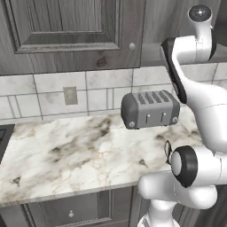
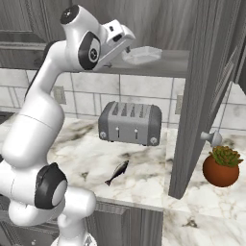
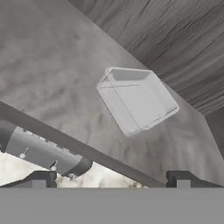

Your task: Retrieve the tupperware from the cabinet, then place the raw meat into the tupperware to avoid contamination.

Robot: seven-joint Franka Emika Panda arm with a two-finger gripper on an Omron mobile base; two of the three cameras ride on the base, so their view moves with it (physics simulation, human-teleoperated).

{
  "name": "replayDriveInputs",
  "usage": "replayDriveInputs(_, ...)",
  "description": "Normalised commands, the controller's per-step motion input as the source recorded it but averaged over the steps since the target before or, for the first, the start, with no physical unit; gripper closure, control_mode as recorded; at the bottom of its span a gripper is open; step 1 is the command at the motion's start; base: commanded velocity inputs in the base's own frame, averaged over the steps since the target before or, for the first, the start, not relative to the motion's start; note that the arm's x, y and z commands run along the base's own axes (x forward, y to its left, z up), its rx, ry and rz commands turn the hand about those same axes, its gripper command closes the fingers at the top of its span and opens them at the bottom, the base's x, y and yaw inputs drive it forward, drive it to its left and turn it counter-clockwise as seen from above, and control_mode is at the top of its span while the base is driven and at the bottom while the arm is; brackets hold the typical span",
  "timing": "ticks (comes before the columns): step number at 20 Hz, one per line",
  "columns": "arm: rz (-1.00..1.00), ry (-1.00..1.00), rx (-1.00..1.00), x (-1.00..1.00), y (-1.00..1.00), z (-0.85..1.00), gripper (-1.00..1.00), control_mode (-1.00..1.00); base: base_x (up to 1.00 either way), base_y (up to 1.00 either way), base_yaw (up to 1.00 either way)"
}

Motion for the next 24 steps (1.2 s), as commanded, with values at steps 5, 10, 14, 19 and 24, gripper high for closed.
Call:
replayDriveInputs(5,0.02,0.01,0.00,0.19,-0.01,-0.01,-1.00,-1.00,0.00,0.00,0.00)
replayDriveInputs(10,0.03,0.01,0.00,0.23,-0.05,-0.01,-1.00,-1.00,0.00,0.00,0.00)
replayDriveInputs(14,0.03,0.02,0.00,0.24,-0.13,-0.01,-1.00,-1.00,0.00,0.00,0.00)
replayDriveInputs(19,0.02,0.05,0.00,0.23,-0.12,0.00,-1.00,-1.00,0.00,0.00,0.00)
replayDriveInputs(24,0.02,0.05,0.00,0.24,-0.10,0.00,-1.00,-1.00,0.00,0.00,0.00)
